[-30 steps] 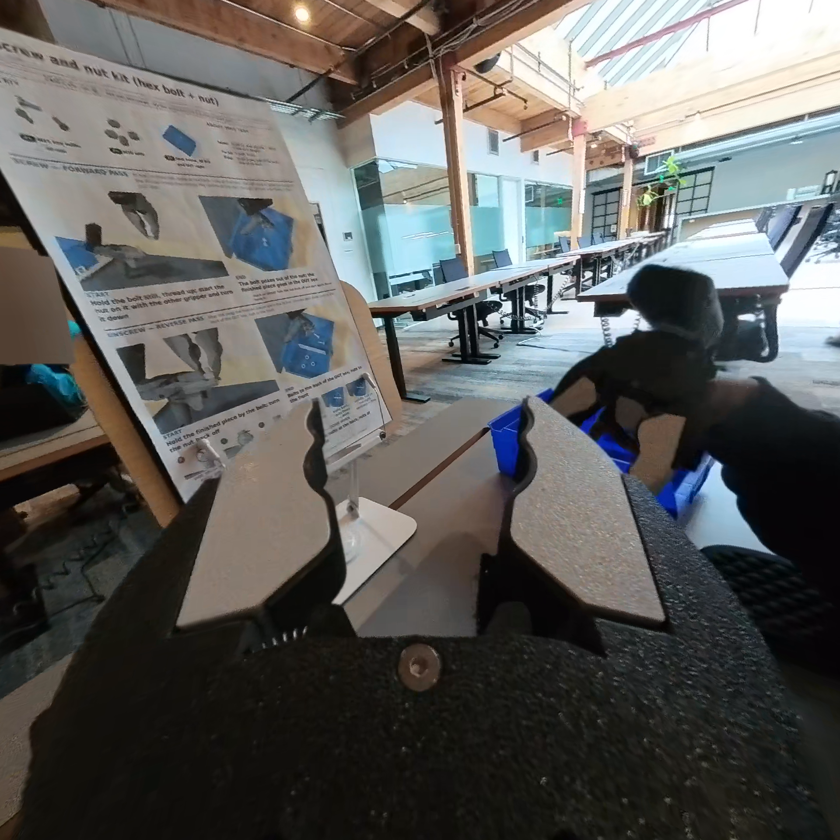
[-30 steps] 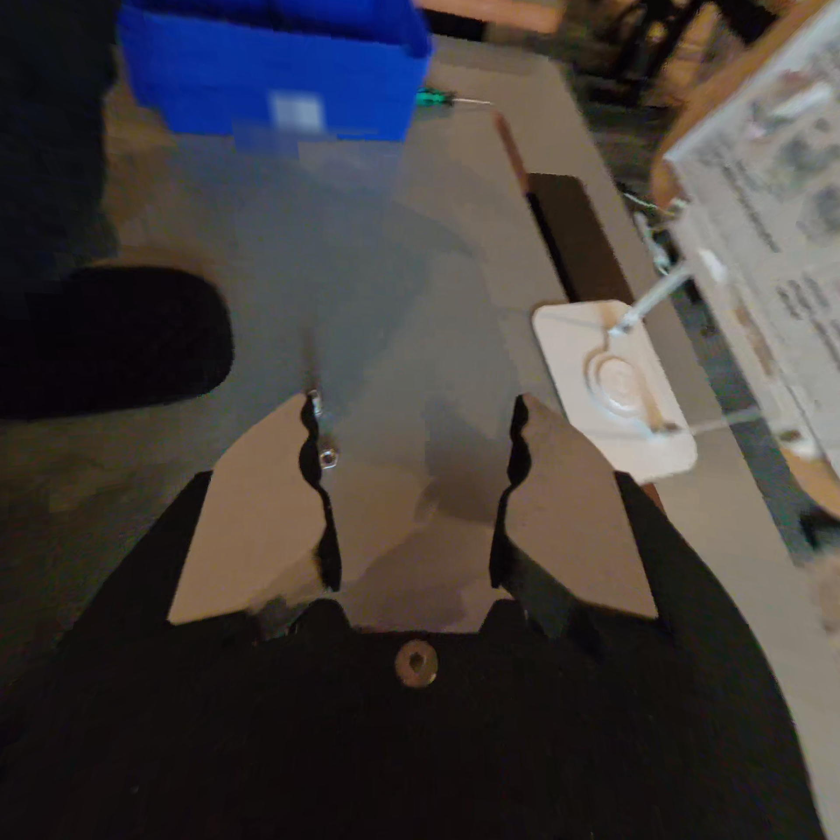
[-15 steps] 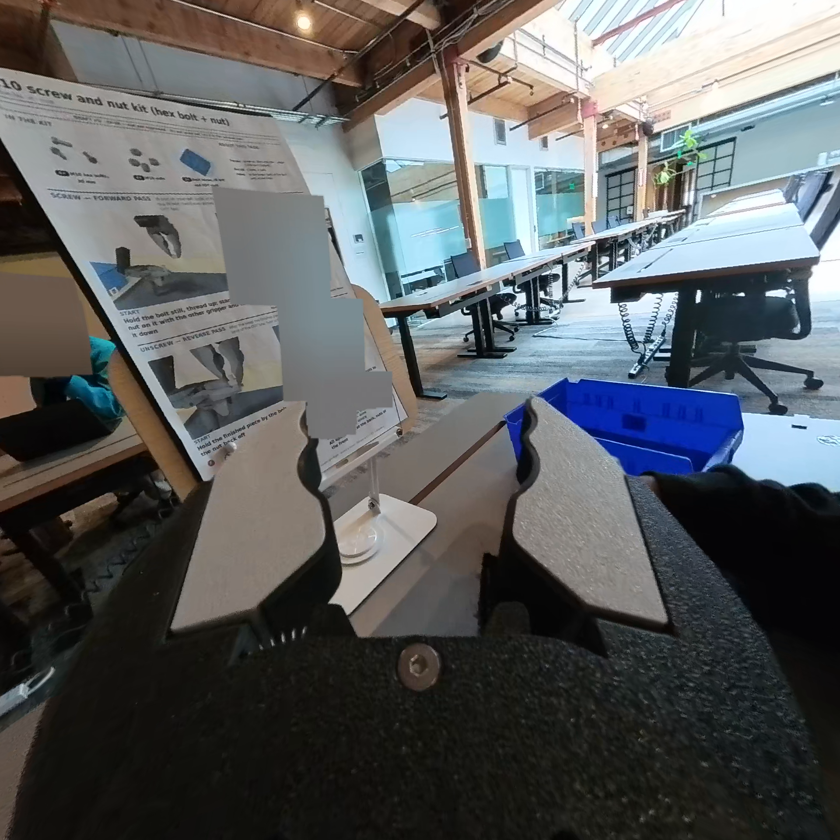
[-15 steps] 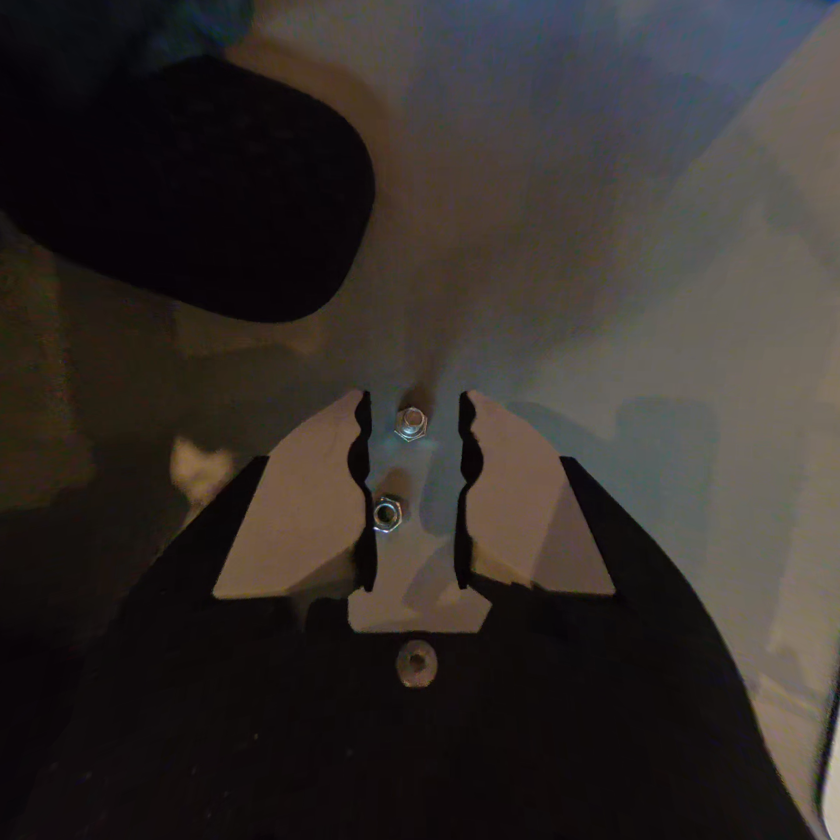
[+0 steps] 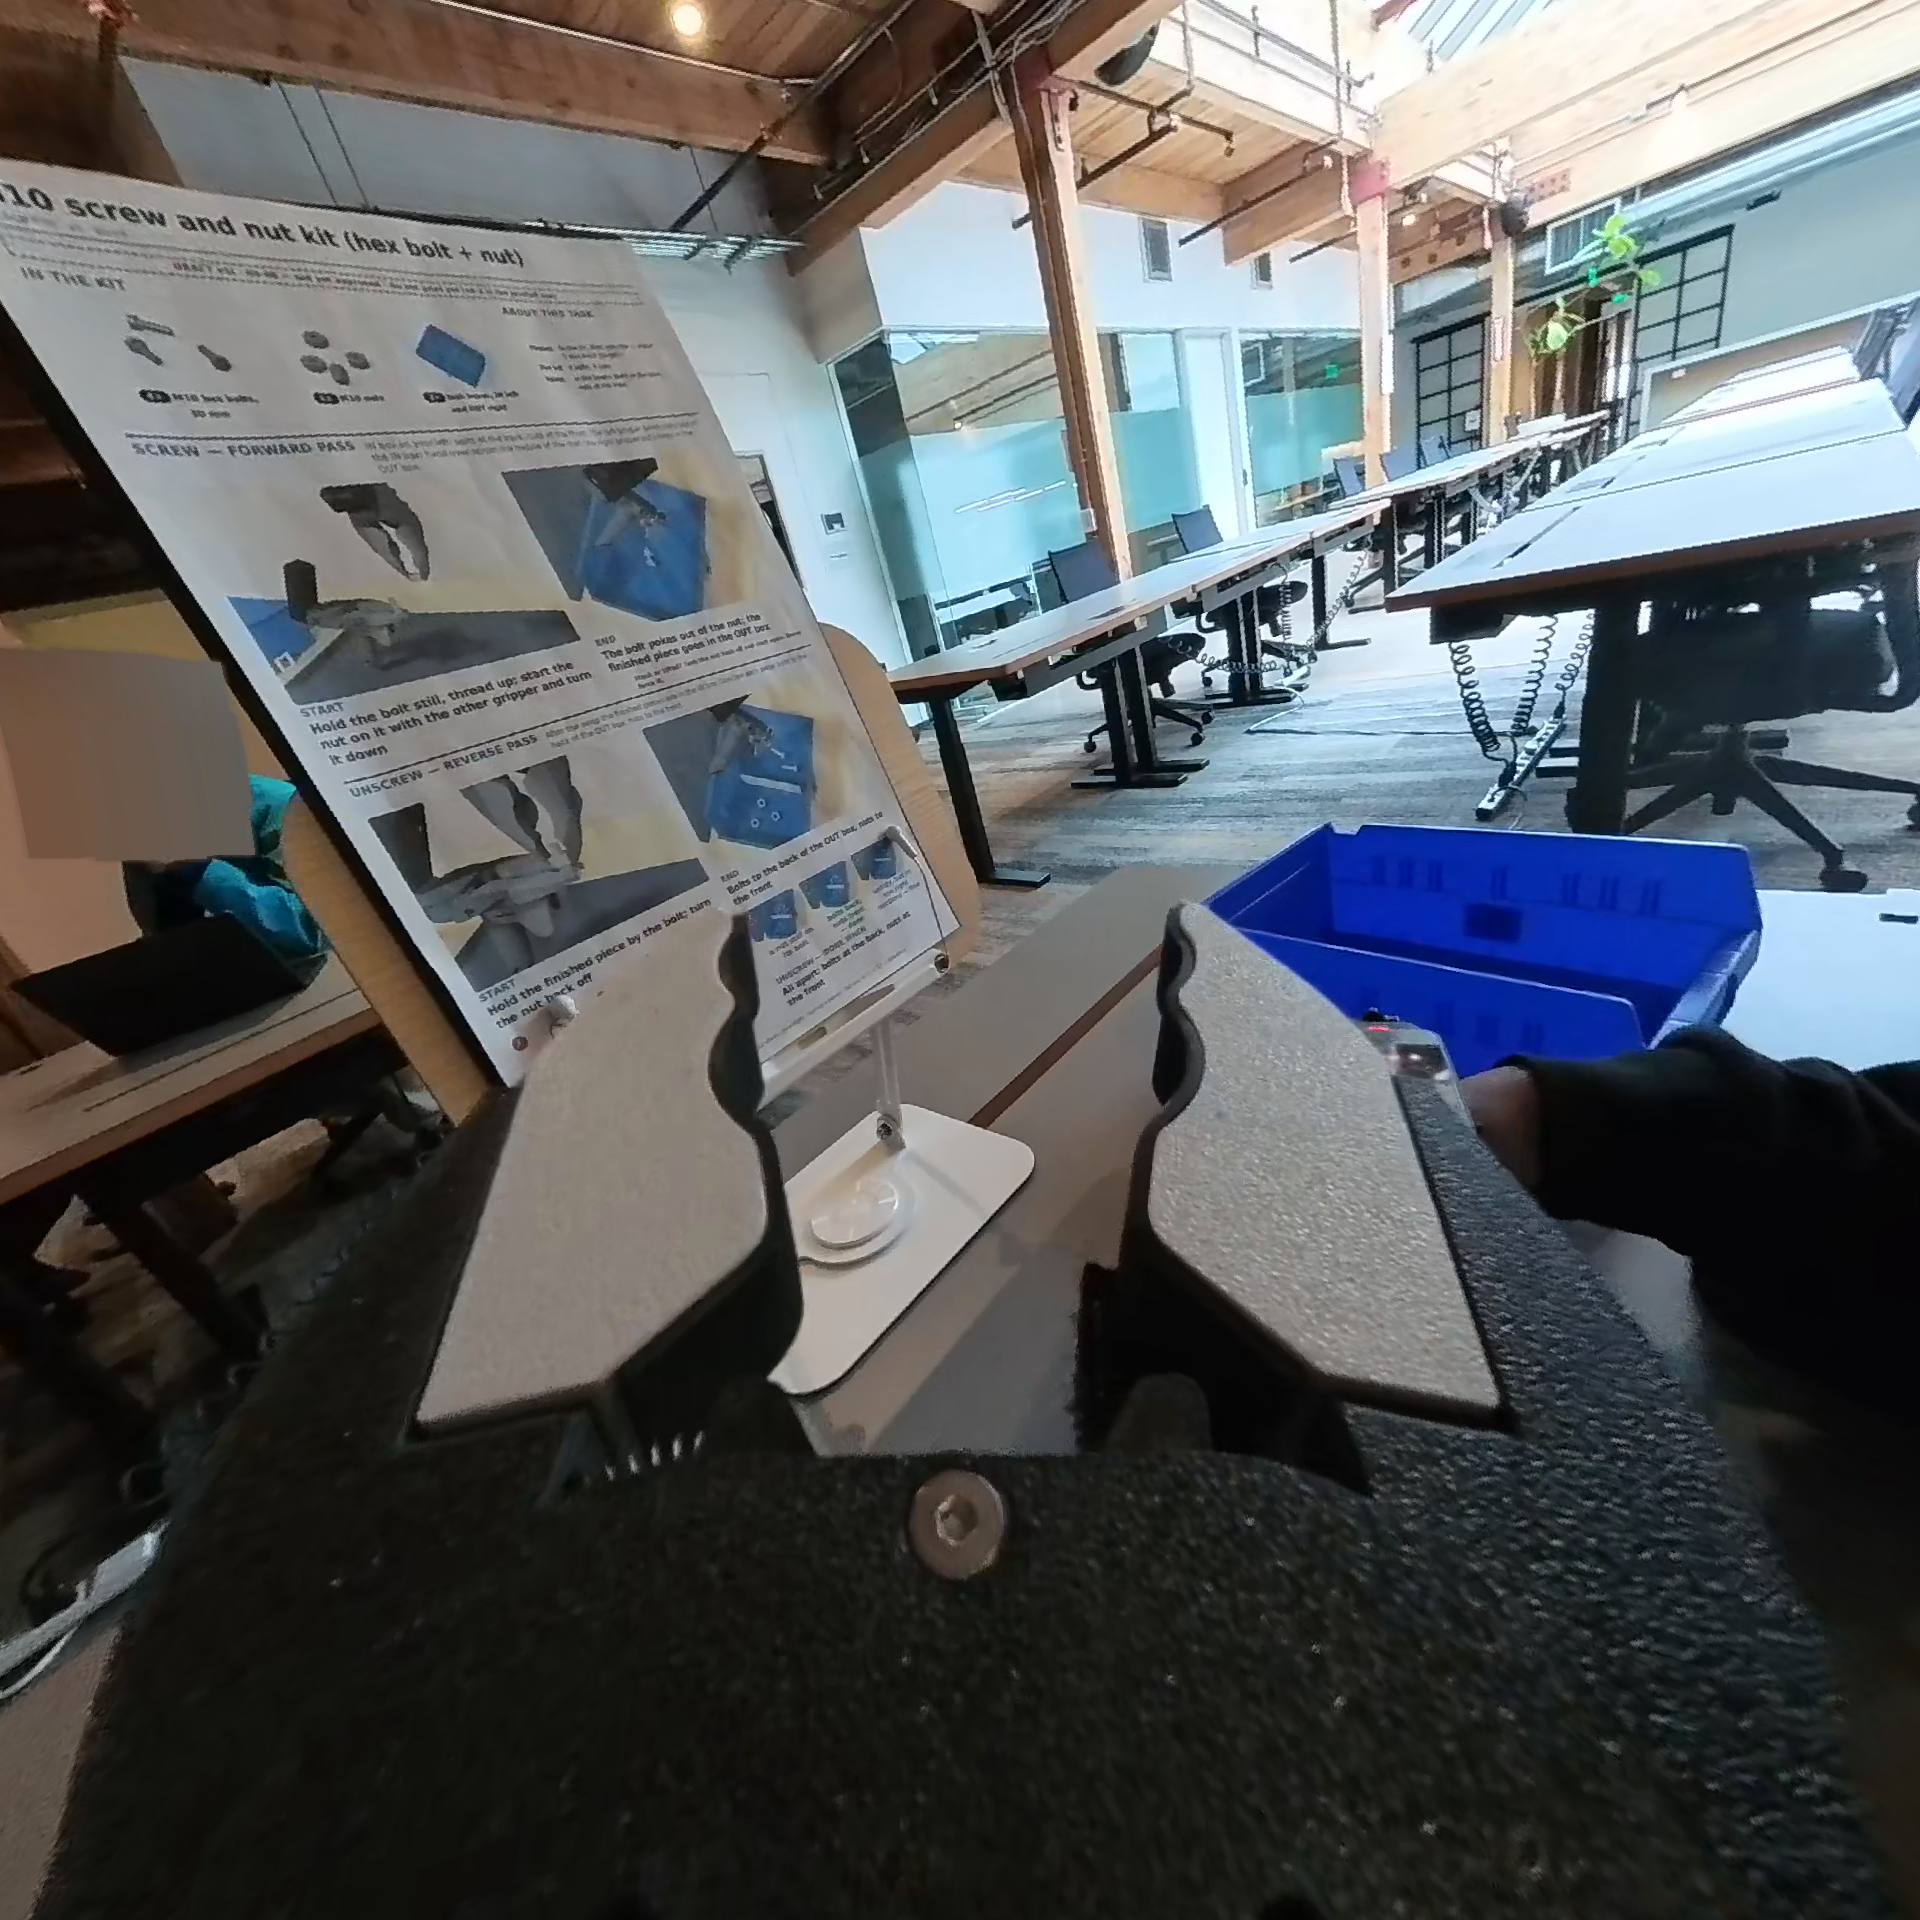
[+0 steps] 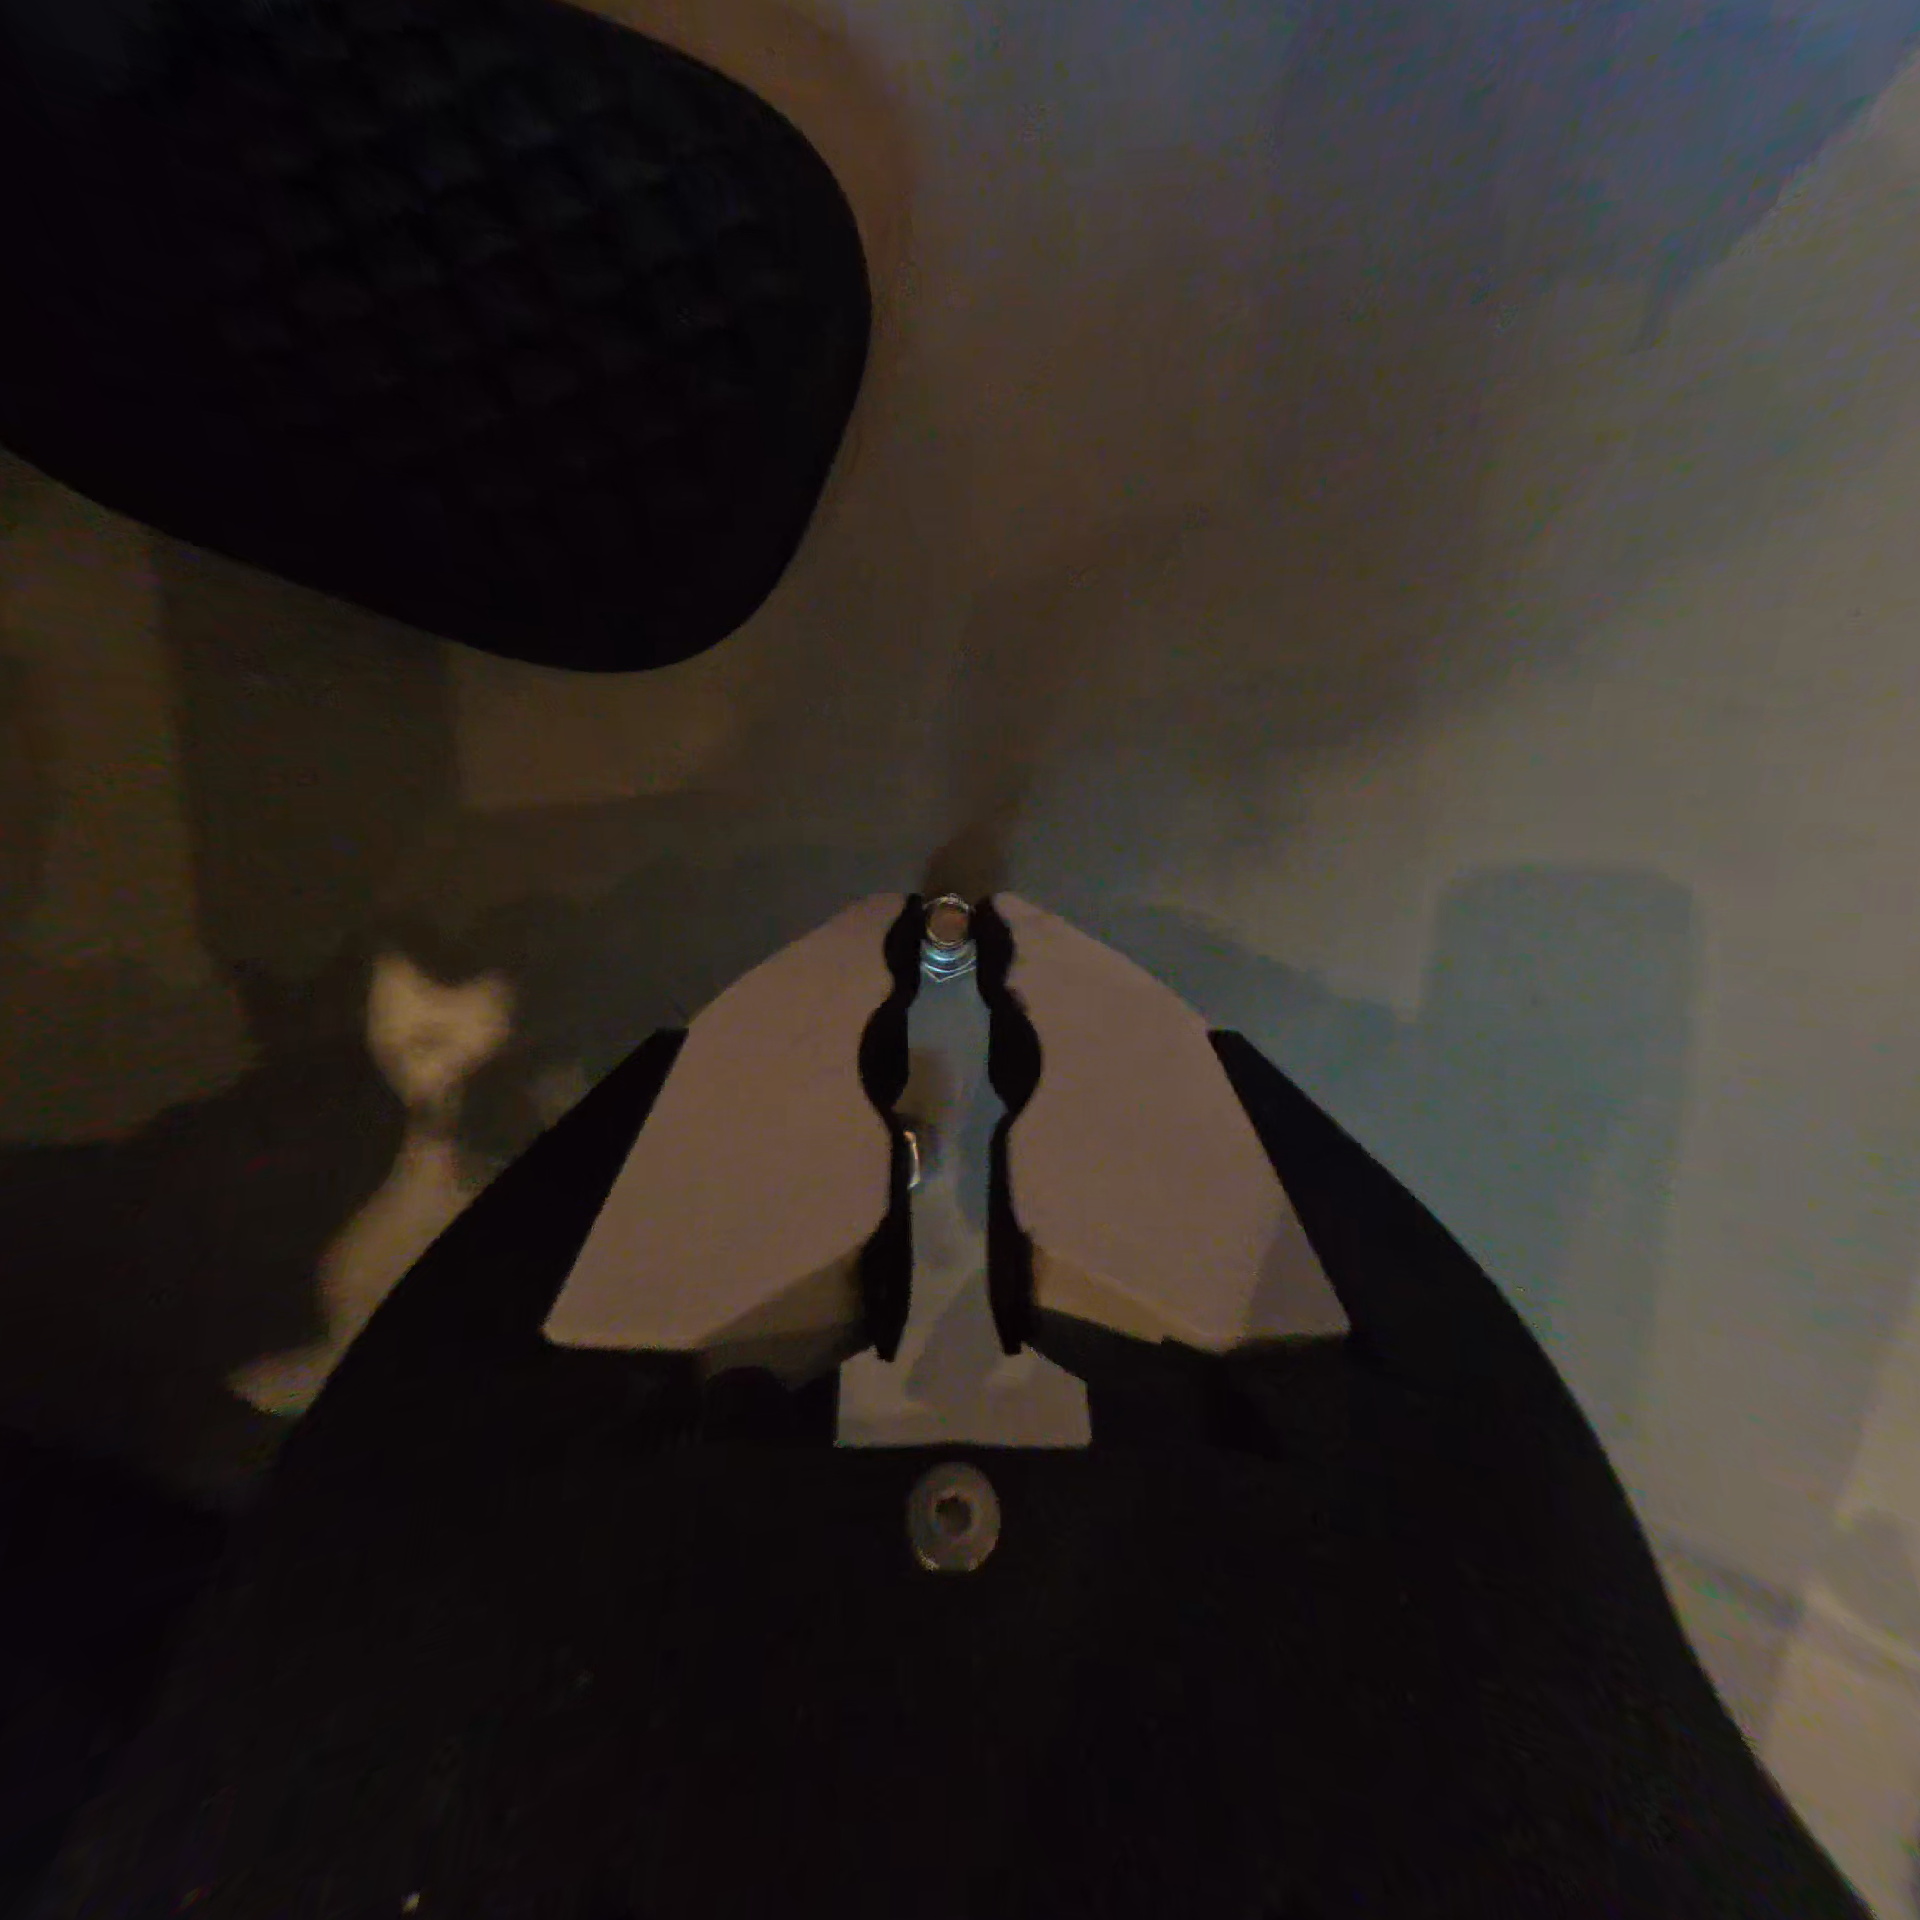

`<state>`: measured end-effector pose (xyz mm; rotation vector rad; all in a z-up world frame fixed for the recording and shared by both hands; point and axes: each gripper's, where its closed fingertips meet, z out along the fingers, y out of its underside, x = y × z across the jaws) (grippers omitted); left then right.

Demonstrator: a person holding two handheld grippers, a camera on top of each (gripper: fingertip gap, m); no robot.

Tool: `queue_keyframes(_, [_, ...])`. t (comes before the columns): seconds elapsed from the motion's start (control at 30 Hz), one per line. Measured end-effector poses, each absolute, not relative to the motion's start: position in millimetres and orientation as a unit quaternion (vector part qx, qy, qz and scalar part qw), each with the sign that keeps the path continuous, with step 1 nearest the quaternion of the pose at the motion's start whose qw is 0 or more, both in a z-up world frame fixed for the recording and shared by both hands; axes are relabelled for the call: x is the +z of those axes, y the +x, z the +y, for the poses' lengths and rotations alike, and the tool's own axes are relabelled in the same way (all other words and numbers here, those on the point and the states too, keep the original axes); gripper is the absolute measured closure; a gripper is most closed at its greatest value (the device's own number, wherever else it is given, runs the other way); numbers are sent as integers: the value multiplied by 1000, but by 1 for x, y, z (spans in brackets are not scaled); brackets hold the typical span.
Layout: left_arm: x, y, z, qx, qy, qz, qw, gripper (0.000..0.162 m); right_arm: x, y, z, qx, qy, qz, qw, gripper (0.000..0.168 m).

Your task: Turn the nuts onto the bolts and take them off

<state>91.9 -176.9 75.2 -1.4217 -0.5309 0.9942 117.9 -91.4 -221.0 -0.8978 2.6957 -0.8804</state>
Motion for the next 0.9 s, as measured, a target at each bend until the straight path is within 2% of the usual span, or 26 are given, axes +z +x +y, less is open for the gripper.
queue_keyframes(0.17, [71, 90, -177, 415, -619, -233, 625, 92, -216, 112, -90, -300, -293, 905, 72, 159])
queue_keyframes(0.37, [58, 83, -169, 383, -642, -223, 626, 95, -175, 109, -82, -330, -277, 901, 52, 160])
queue_keyframes(0.5, [51, 76, -162, 356, -644, -222, 639, 89, -123, 103, -72, -363, -263, 894, 17, 160])
queue_keyframes(0.73, [44, 69, -140, 298, -644, -198, 676, 96, -9, 96, -59, -425, -243, 872, -20, 160])
queue_keyframes(0.9, [25, 64, -118, 268, -683, -175, 657, 98, 39, 93, -62, -435, -243, 866, -35, 160])
